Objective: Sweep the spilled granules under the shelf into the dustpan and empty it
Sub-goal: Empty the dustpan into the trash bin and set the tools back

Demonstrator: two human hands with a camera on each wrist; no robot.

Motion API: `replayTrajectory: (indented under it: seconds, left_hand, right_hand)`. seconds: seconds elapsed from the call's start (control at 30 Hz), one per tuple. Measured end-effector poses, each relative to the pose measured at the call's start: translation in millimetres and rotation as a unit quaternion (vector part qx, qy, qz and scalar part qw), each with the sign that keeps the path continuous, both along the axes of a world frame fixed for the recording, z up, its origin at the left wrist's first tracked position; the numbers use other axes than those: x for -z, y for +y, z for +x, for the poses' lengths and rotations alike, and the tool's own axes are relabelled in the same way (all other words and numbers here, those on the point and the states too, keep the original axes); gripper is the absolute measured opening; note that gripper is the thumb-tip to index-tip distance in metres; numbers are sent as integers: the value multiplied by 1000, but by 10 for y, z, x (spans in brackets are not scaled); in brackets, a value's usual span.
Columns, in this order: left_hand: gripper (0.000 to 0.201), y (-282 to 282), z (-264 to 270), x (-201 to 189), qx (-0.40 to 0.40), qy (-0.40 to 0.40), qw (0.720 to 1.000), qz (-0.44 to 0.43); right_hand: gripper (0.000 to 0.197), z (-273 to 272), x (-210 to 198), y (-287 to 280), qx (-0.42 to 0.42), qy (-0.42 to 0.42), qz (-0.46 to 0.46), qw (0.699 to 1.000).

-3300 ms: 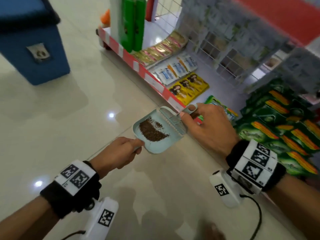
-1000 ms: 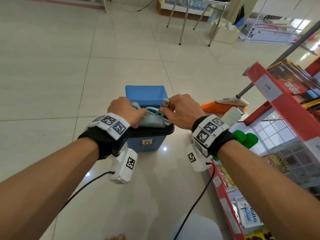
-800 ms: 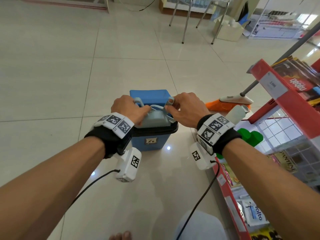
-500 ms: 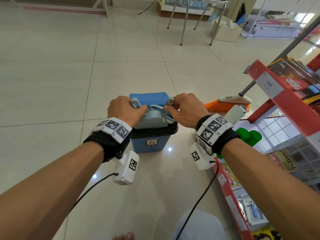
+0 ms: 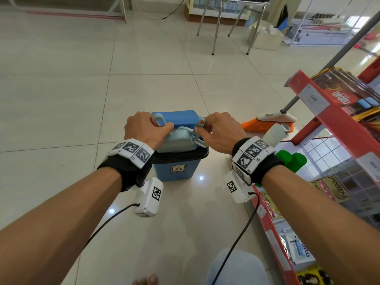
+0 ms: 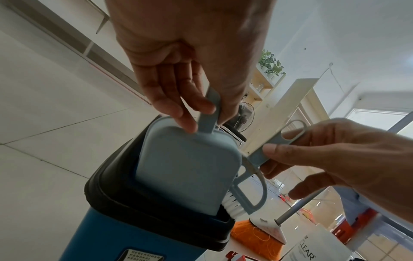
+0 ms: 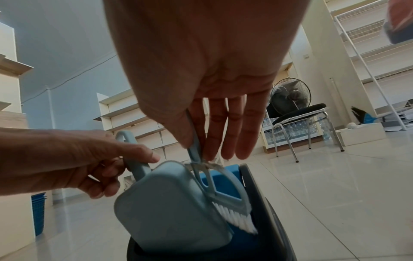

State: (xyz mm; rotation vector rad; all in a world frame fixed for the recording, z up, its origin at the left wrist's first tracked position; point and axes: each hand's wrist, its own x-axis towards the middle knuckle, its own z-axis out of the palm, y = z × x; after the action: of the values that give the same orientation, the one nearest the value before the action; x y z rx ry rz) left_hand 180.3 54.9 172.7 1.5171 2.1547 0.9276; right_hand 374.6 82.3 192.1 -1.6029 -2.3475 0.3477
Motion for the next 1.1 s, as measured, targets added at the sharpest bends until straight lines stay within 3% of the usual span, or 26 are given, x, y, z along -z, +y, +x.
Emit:
replayTrajectory:
  seconds: [0.17,0.53,0.7,0.93,1.1]
  left_hand:
    - [45,-55,55,39,27,30,999,-15]
    - [43,-318,25,211,-31,-83,996,19]
    - [36,-504,-18,326,-34,-100,994,42]
    - [37,-670,-156,354,-53,-250,966,44]
    - [30,-880,-386,379,-78,-400,912,52]
  right_hand:
    - [40,33,15,-48,0,3,-13,1000]
    - [34,19,57,-118,-14,18,6,1000]
    - [32,97,89,-131,22,107,14,994]
    - [20,202,135,-245,60,236,45,969]
    - [21,163,147,-317,69,317,-4,946]
